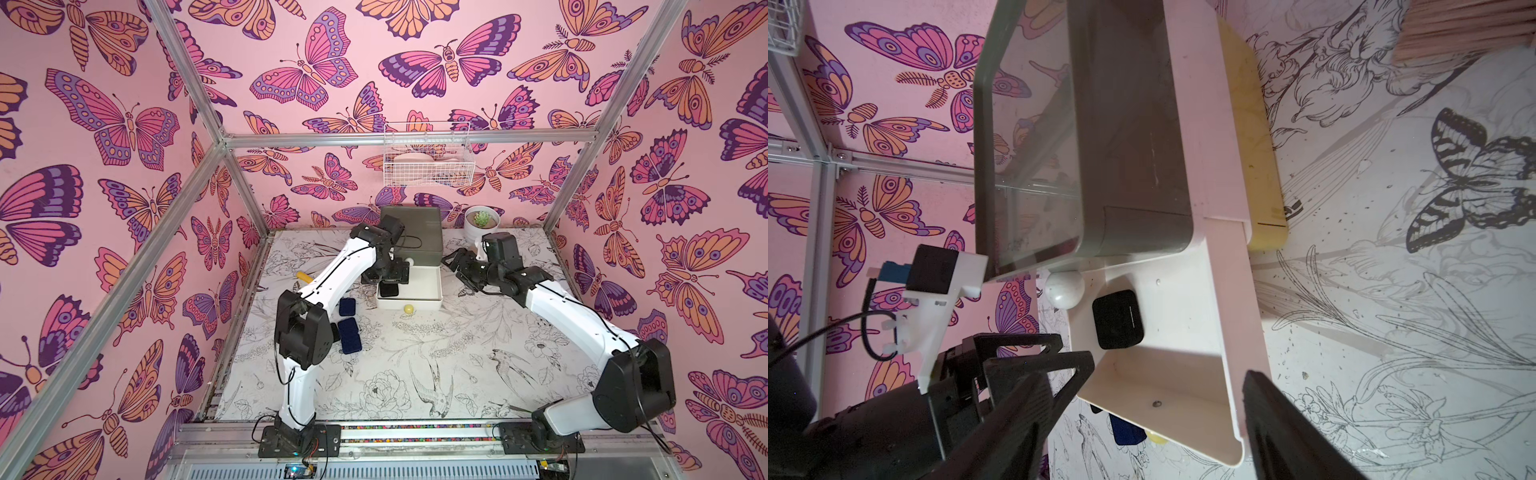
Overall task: Place the brooch boxes into the drawer by color
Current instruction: Place the brooch box in the drawer, then pick up the brooch box from the center of the board.
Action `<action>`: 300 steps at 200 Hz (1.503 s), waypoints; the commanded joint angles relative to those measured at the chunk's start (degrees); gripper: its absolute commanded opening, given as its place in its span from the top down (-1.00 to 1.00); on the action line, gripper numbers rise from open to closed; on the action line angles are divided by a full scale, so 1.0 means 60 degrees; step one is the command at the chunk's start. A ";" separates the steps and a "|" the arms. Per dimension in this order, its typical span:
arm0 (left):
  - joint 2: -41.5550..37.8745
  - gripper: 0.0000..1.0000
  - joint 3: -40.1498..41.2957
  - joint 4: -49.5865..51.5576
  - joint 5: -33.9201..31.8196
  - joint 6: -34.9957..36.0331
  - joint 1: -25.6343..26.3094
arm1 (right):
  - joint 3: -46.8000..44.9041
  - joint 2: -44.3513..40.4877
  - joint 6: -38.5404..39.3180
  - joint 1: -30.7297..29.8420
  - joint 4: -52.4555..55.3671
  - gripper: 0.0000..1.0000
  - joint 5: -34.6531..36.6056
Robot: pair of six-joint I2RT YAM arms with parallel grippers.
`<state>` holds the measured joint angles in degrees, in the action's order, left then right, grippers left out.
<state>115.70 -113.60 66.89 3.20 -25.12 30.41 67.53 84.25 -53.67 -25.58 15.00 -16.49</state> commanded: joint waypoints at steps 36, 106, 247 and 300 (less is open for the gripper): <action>-0.1199 -0.92 -0.0945 0.0434 -0.0529 -0.0307 -0.0080 | 0.0051 -0.0067 0.0297 0.0049 0.0081 -0.55 0.0112; -0.4217 -0.89 0.3756 0.0446 -0.0479 -0.1337 -0.1732 | -0.0188 0.0072 0.0228 0.0023 -0.0345 -0.55 -0.0012; -0.3359 -0.87 0.7959 -0.1820 -0.0279 -0.1771 -0.3798 | -0.0164 0.0528 0.0311 -0.0028 -0.0190 -0.56 -0.0503; -0.2977 -0.85 0.7814 -0.2236 -0.0154 -0.1731 -0.4262 | -0.0085 0.0581 0.0400 -0.0028 -0.0040 -0.56 -0.0503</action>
<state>96.57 -66.50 55.02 1.91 -35.03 5.43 66.98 87.59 -52.40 -25.58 13.39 -19.18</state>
